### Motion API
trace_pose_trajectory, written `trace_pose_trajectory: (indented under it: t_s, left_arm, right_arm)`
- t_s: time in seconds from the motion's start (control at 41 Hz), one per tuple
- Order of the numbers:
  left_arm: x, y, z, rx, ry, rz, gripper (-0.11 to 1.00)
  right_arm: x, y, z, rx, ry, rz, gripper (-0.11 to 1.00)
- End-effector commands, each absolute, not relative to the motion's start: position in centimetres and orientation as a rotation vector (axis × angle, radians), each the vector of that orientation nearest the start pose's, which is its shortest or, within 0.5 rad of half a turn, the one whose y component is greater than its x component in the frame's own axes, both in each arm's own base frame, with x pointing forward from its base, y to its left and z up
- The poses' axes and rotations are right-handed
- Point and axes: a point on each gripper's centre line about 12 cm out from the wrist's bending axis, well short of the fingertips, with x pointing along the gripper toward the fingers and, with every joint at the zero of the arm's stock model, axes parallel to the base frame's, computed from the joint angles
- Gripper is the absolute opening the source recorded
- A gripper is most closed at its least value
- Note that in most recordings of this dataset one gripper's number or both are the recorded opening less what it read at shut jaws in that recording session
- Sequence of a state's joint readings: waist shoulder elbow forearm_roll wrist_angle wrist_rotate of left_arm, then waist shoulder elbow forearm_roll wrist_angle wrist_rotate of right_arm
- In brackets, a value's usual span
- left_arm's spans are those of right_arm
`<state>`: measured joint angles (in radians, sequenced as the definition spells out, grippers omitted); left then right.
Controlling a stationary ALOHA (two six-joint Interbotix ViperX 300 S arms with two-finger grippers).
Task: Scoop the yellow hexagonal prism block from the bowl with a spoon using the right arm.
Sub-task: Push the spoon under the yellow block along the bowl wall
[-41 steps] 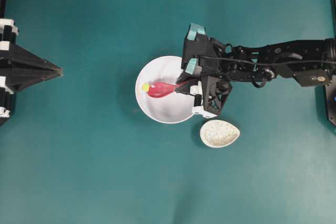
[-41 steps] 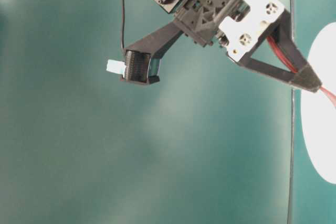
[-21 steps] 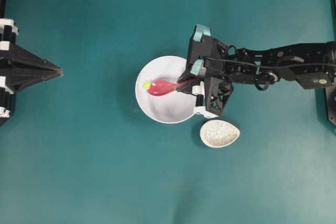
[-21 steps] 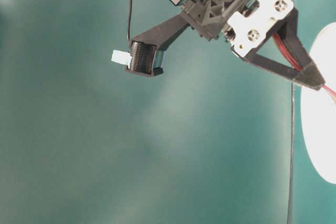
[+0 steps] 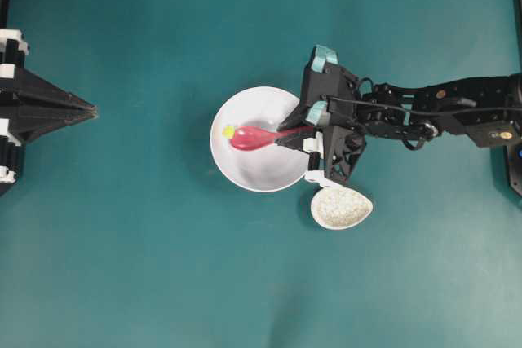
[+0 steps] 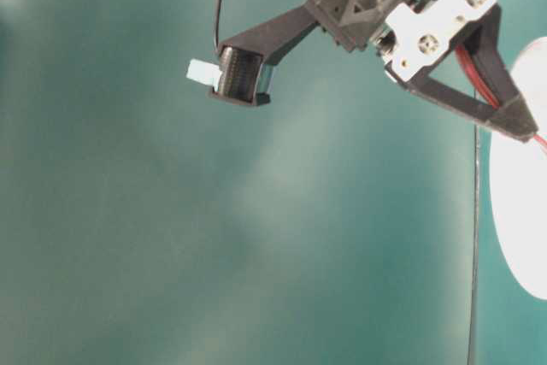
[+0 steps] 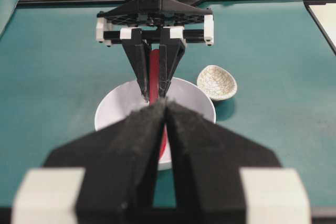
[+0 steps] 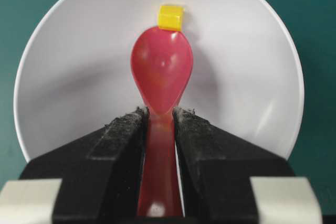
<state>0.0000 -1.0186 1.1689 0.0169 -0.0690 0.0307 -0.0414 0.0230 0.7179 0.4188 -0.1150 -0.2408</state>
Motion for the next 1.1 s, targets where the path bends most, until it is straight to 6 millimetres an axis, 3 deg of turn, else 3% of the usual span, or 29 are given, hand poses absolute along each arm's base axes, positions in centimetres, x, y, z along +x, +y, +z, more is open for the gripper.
trace_pose_trajectory:
  t_s: [0.0,1.072]
  left_arm:
    - [19.23,0.01,29.04,0.050,0.057,-0.001,0.09]
    - [19.23,-0.02,29.04,0.049,0.057,-0.003,0.09]
  right_arm:
    - [38.45,-2.00,16.32,0.167,0.578,-0.143,0.24]
    - [37.54,-2.11,15.53,0.180,0.518,-0.184,0.24]
